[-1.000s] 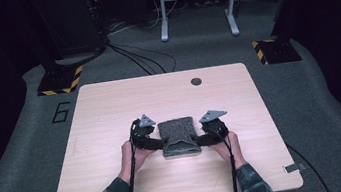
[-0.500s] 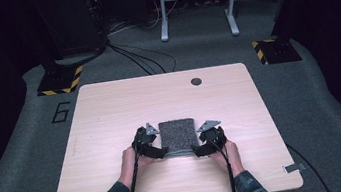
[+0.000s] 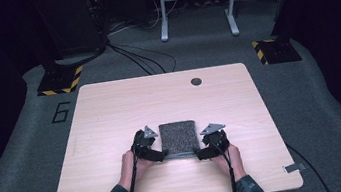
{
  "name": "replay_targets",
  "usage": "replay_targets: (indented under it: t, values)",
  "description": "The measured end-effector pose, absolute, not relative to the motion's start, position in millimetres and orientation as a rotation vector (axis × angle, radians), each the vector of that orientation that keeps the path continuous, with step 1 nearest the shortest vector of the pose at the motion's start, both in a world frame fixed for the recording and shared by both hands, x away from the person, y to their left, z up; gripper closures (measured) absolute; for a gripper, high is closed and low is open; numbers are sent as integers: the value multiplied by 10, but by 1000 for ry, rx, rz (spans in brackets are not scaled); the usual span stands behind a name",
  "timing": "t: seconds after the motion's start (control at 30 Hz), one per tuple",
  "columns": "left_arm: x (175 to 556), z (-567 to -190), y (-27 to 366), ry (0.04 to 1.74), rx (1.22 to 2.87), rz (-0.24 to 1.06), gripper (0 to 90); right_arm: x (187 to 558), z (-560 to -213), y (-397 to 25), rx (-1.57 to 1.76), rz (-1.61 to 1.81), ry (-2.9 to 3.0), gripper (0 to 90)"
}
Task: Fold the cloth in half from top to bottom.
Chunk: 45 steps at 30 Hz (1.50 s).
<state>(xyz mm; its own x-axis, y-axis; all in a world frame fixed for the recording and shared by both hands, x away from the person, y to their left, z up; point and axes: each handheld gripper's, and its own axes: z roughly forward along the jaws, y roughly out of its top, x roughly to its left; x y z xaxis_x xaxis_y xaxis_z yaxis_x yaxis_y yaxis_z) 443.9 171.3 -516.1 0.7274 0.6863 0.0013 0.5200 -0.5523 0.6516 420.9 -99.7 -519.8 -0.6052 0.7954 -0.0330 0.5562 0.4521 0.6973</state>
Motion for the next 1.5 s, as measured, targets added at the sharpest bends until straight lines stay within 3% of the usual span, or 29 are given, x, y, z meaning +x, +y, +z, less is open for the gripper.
replay_targets:
  t: [0.37, 0.73, 1.03, 1.5]
  values:
    - [4406, -5051, 1758, 921, 2237, 343, 139, 4201, -5148, -1029, 1148, 967, 2333, 111]
    - [4234, -4828, 1974, 910, 2203, 413, 113, 4061, -4886, -1302, 1155, 1065, 2264, 108]
    - [4045, -4793, 2353, 975, 2161, 479, 105, 3908, -4847, -1673, 1199, 1033, 2196, 107]
    - [3842, -5146, 3115, 1231, 2076, 509, 103, 3712, -5129, -2345, 1368, 896, 2090, 114]
